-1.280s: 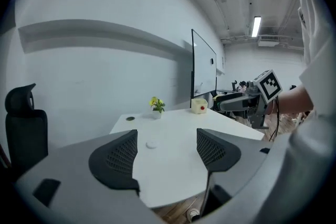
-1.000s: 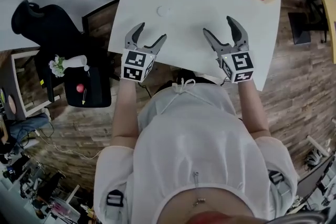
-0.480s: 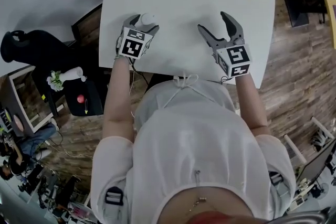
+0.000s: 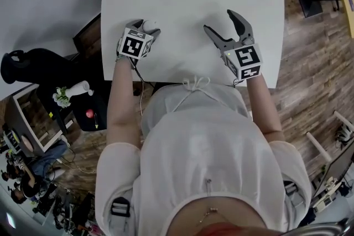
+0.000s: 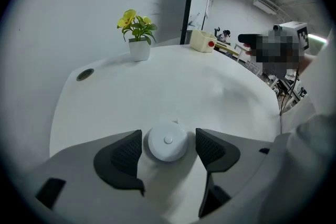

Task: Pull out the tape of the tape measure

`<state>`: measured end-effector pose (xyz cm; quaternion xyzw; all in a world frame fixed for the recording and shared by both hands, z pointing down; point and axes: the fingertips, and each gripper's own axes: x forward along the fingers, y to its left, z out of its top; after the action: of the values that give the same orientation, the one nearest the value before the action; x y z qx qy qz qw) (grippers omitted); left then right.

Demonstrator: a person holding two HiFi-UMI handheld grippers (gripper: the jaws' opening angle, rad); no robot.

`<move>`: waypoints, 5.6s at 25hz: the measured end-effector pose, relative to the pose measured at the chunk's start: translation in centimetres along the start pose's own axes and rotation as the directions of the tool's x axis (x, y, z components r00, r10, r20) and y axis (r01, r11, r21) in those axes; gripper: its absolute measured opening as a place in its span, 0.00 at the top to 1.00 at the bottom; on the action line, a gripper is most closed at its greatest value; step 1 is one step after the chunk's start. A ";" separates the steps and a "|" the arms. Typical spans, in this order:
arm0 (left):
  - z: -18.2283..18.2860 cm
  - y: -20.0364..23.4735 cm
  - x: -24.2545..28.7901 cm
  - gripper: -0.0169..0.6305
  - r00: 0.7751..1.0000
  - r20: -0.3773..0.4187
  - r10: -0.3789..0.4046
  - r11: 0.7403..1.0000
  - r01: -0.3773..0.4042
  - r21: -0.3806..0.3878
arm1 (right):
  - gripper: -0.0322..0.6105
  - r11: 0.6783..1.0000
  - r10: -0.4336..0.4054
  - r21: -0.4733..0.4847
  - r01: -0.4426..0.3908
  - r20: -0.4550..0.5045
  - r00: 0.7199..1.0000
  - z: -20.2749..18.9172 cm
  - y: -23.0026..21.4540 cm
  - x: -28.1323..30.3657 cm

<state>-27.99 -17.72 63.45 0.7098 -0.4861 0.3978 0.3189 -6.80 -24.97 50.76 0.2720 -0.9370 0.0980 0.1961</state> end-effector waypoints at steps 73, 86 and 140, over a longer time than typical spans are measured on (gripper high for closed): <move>10.8 -18.7 -6.8 0.62 0.935 -0.010 -0.355 0.730 0.284 0.621 | 0.93 0.917 0.246 -0.228 -0.326 -0.319 0.915 -2.9 7.7 -2.6; 10.5 -16.4 -6.7 0.62 0.954 0.019 -0.299 0.781 0.234 0.579 | 0.94 0.976 0.104 -0.134 -0.171 -0.404 0.909 -3.9 4.1 -3.7; 5.0 -5.6 -4.5 0.62 0.990 -0.029 -0.138 0.920 0.139 0.366 | 0.94 0.951 -0.219 0.038 0.307 -0.617 0.756 -13.0 -9.3 -10.7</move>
<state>-22.34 -18.15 56.70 0.7890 -0.3513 0.4589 0.2086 10.65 -23.92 58.78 0.3681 -0.7678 0.2151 0.4783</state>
